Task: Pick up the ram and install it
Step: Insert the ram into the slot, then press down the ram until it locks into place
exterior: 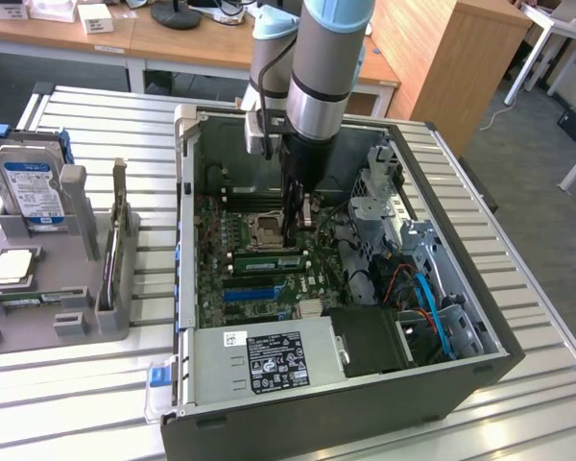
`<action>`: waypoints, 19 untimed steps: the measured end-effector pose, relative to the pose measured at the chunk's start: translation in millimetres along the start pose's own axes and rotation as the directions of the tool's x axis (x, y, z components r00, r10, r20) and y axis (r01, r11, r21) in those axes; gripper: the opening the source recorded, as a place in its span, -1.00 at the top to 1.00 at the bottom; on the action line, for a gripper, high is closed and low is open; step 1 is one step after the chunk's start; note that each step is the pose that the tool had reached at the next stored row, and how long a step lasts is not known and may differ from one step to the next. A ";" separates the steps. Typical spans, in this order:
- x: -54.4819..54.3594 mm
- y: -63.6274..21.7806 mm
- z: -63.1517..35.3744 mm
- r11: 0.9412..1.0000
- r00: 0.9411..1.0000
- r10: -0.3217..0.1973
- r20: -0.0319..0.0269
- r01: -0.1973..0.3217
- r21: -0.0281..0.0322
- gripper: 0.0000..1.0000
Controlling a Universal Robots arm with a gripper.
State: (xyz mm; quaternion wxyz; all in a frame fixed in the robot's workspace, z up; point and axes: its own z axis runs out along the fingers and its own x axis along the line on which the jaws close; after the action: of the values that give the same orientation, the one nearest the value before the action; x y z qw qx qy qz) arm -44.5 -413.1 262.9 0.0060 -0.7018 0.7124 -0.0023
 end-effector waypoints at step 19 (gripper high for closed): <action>-0.1 -0.1 -11.8 1.000 1.000 0.000 0.000 0.000 0.000 0.50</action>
State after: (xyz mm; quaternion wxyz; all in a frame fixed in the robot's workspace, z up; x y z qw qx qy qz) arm -44.5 -413.0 274.7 0.0061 -0.7018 0.7124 -0.0023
